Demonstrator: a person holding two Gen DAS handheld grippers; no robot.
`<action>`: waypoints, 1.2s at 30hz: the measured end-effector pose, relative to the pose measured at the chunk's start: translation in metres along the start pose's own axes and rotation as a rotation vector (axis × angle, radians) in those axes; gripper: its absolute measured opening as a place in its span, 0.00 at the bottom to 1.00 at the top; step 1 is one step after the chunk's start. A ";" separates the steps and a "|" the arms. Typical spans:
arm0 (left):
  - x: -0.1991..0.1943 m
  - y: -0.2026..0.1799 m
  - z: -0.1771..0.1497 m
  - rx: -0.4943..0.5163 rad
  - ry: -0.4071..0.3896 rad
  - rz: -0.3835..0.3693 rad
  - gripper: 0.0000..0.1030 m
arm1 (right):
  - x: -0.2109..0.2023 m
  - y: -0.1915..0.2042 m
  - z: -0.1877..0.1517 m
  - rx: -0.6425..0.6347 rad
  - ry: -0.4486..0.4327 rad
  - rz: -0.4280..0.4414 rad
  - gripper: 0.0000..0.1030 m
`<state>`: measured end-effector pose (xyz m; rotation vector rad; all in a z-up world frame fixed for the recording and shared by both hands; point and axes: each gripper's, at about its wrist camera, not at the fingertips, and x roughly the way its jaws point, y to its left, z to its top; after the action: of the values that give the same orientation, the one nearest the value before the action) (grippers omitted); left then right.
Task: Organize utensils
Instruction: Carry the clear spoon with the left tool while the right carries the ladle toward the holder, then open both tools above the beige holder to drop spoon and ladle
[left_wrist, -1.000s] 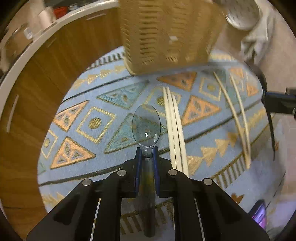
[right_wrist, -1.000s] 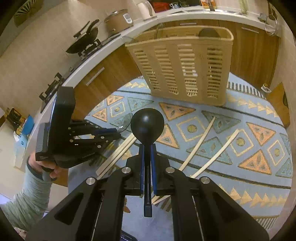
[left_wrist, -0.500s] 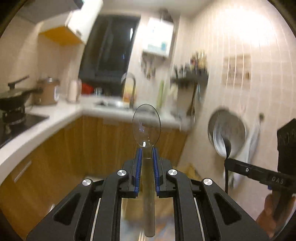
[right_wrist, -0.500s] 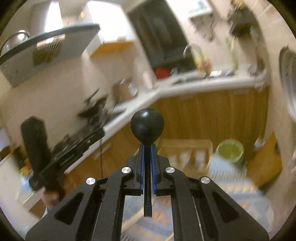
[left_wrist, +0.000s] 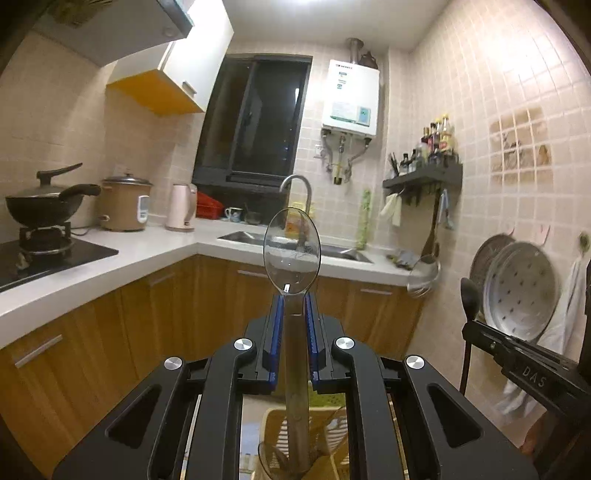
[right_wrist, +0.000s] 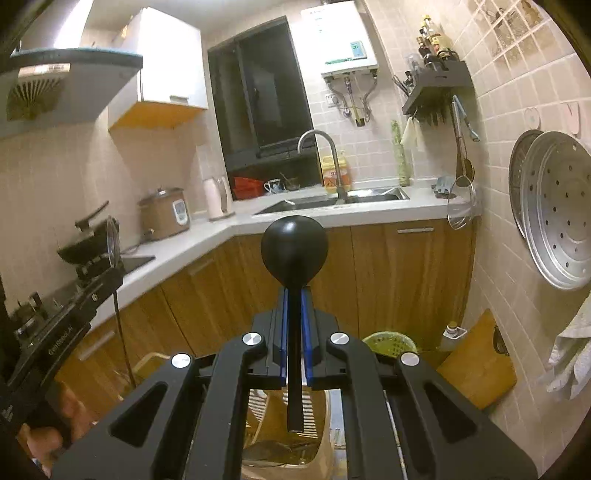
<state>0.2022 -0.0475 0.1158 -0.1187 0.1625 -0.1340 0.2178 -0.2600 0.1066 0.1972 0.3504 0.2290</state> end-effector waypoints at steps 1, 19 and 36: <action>0.002 -0.003 -0.005 0.012 0.002 0.008 0.10 | 0.000 0.002 -0.003 -0.006 -0.004 0.000 0.05; -0.044 0.011 -0.015 0.078 0.042 -0.064 0.32 | -0.046 0.006 -0.025 -0.056 0.046 0.076 0.17; -0.120 0.049 -0.008 0.027 0.263 -0.167 0.48 | -0.137 0.035 -0.029 -0.090 0.221 0.117 0.23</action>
<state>0.0895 0.0169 0.1205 -0.0877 0.4137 -0.3190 0.0759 -0.2570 0.1312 0.1034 0.5475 0.3826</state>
